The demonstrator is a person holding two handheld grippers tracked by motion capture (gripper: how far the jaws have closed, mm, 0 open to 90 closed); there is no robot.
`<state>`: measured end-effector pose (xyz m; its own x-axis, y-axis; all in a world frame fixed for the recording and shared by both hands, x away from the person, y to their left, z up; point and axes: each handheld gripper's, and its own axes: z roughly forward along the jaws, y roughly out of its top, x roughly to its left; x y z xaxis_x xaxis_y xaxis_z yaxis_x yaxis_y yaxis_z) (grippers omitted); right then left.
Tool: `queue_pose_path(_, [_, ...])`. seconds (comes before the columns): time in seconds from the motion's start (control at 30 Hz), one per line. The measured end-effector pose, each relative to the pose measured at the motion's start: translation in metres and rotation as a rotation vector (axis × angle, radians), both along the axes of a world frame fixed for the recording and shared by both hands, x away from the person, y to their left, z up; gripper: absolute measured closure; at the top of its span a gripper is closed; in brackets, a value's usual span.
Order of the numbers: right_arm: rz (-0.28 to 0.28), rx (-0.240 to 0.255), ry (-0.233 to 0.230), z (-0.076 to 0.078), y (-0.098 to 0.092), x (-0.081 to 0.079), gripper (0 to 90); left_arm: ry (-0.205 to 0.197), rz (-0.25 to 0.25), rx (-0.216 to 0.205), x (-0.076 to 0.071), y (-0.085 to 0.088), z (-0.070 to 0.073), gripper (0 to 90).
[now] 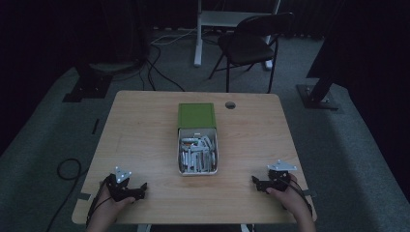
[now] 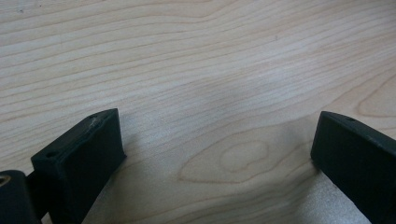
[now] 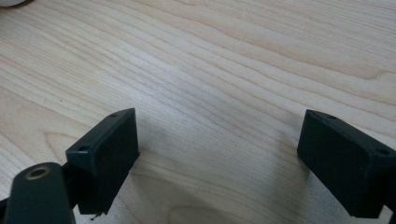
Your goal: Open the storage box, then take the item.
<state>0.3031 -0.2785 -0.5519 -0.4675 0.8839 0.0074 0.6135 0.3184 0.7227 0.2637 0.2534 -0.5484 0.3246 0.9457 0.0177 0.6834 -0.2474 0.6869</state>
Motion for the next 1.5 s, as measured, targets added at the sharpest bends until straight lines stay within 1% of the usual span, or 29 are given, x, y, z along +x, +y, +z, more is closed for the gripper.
queue_pose_path(0.07, [0.001,0.000,0.001,0.000,0.000,0.000,12.1,0.002,-0.010,0.002,0.000,0.001,0.000,2.9])
queue_pose_path(0.23, [0.002,0.000,0.001,0.000,0.000,0.000,12.1,-0.001,-0.017,-0.002,0.000,0.003,0.000,2.9])
queue_pose_path(0.37, [0.002,0.001,0.001,0.000,0.000,0.000,12.1,0.000,-0.044,-0.001,-0.001,0.005,0.000,3.0])
queue_pose_path(0.53, [0.002,0.001,0.002,0.000,0.000,0.000,12.1,0.003,-0.046,0.004,-0.001,0.009,0.001,3.0])
queue_pose_path(0.6, [0.003,0.000,0.001,0.000,0.000,0.000,12.1,-0.004,-0.059,0.016,-0.002,0.010,0.001,3.0])
queue_pose_path(0.7, [0.002,0.000,0.001,0.000,0.000,0.000,12.1,-0.006,-0.066,0.019,-0.002,0.010,0.003,3.0])
queue_pose_path(0.8, [0.002,0.000,0.001,0.000,0.000,0.000,12.1,-0.016,-0.072,-0.022,-0.001,0.008,0.008,3.0])
queue_pose_path(0.83, [0.002,0.001,0.001,0.000,0.000,0.000,12.1,-0.020,-0.071,-0.025,-0.001,0.007,0.009,3.0])
queue_pose_path(0.93, [0.002,0.001,0.001,0.000,0.000,0.000,12.1,-0.035,-0.077,0.016,0.000,0.006,0.013,3.0])
queue_pose_path(0.97, [0.002,0.001,0.001,0.000,0.000,0.000,12.1,-0.038,-0.081,0.022,0.001,0.005,0.015,3.0])
queue_pose_path(1.0, [0.002,0.001,0.001,0.000,0.000,0.000,12.1,-0.041,-0.083,0.017,0.001,0.004,0.016,3.0])
queue_pose_path(1.1, [0.002,0.001,0.001,0.000,0.000,0.000,12.1,-0.051,-0.092,0.022,0.001,0.002,0.020,3.0])
queue_pose_path(1.17, [0.002,0.001,0.001,0.000,0.000,0.000,12.1,-0.055,-0.098,0.016,0.001,0.000,0.023,3.0])
queue_pose_path(1.23, [0.003,0.001,0.000,0.000,0.000,0.000,12.0,-0.062,-0.105,0.019,0.001,-0.002,0.026,3.0])
queue_pose_path(1.27, [0.003,0.001,0.000,0.000,0.000,0.000,12.1,-0.062,-0.113,0.011,0.001,-0.003,0.028,3.0])
queue_pose_path(1.37, [0.002,0.000,0.000,0.000,0.000,0.000,12.1,-0.066,-0.131,-0.043,0.000,-0.006,0.034,3.0])
queue_pose_path(1.4, [0.002,0.001,0.000,0.000,0.000,0.000,12.1,-0.067,-0.141,-0.042,0.000,-0.007,0.036,3.0])
queue_pose_path(1.43, [0.002,0.001,-0.001,0.000,0.000,0.000,12.2,-0.070,-0.149,-0.033,0.001,-0.008,0.037,3.1])
queue_pose_path(1.5, [0.003,0.001,-0.001,0.000,0.000,0.000,12.4,-0.074,-0.150,-0.032,0.002,-0.010,0.040,3.1])
